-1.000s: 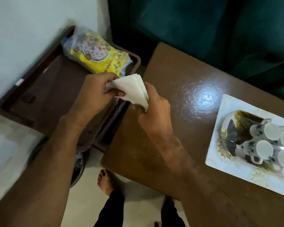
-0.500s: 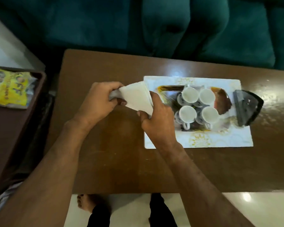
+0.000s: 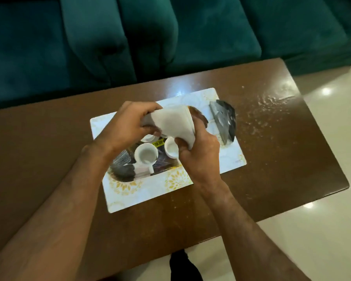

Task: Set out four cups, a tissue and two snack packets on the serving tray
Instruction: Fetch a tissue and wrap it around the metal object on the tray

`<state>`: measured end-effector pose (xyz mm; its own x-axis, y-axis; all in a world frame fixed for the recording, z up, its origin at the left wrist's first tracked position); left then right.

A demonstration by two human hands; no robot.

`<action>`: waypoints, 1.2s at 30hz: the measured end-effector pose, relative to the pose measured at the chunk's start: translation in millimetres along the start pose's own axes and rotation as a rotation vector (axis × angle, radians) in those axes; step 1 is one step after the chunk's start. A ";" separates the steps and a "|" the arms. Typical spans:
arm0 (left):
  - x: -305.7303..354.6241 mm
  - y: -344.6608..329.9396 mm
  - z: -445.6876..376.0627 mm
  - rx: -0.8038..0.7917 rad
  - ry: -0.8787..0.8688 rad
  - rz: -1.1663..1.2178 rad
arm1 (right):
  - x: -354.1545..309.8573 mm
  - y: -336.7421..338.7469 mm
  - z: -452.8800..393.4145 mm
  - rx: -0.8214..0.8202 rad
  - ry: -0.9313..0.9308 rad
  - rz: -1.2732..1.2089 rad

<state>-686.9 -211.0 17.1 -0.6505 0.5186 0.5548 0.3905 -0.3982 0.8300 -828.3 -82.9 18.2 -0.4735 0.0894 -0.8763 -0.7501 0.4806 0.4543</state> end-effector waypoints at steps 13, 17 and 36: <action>91.5 -65.3 -145.7 -0.011 -0.191 -0.146 | 89.5 80.4 -59.0 0.229 -0.077 0.101; 102.9 -84.6 -173.2 -0.028 -0.231 -0.175 | 105.5 89.0 -66.2 0.268 -0.068 0.116; 117.6 -113.4 -198.0 -0.097 -0.273 -0.304 | 130.9 102.7 -70.4 0.246 -0.004 0.124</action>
<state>-936.6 -254.6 -23.0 -0.5254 0.7995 0.2910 0.1361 -0.2587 0.9563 -999.8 -83.2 -38.5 -0.5525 0.1641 -0.8172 -0.5514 0.6633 0.5060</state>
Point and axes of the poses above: each hand's wrist, its own z-axis away from the middle knuckle, its own y-axis out of the back of the hand, x = y × z, the point moved 6 cm from there along -z, towards the middle knuckle, and after that the axes turned 15 degrees about -z, right-handed, at the moved point
